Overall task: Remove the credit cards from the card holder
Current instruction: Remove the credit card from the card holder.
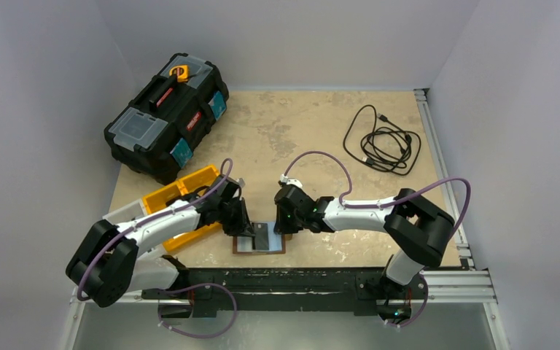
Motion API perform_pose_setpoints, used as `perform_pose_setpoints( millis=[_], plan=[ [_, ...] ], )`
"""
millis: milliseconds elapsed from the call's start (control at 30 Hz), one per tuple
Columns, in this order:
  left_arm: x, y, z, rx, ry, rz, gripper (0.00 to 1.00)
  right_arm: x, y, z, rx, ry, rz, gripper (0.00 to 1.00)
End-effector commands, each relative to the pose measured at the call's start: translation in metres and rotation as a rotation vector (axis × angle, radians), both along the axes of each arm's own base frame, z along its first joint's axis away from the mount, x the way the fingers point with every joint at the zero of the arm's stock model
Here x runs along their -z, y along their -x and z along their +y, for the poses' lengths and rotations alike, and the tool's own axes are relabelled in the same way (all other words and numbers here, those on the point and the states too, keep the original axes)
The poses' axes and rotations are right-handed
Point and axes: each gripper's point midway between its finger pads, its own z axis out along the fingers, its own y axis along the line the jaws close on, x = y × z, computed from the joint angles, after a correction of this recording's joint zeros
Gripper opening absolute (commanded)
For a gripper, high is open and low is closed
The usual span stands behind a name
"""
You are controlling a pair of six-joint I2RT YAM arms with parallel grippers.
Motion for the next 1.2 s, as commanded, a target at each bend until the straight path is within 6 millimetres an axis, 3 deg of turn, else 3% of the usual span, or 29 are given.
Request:
perform_pose_setpoints(
  millis=[0, 167, 700, 1167],
  plan=[
    [0.002, -0.001, 0.012, -0.002, -0.043, -0.018, 0.10, 0.049, 0.025, -0.054, 0.001, 0.231, 0.099, 0.00],
    [0.004, 0.003, 0.005, -0.004, 0.014, -0.002, 0.19, 0.049, 0.025, -0.052, -0.004, 0.224, 0.100, 0.00],
    [0.008, 0.005, -0.013, -0.004, 0.124, 0.022, 0.20, 0.050, 0.025, -0.049, -0.014, 0.220, 0.104, 0.00],
    [0.007, 0.007, -0.012, -0.009, 0.123, 0.026, 0.00, 0.052, 0.026, -0.051, -0.012, 0.230, 0.109, 0.00]
  ],
)
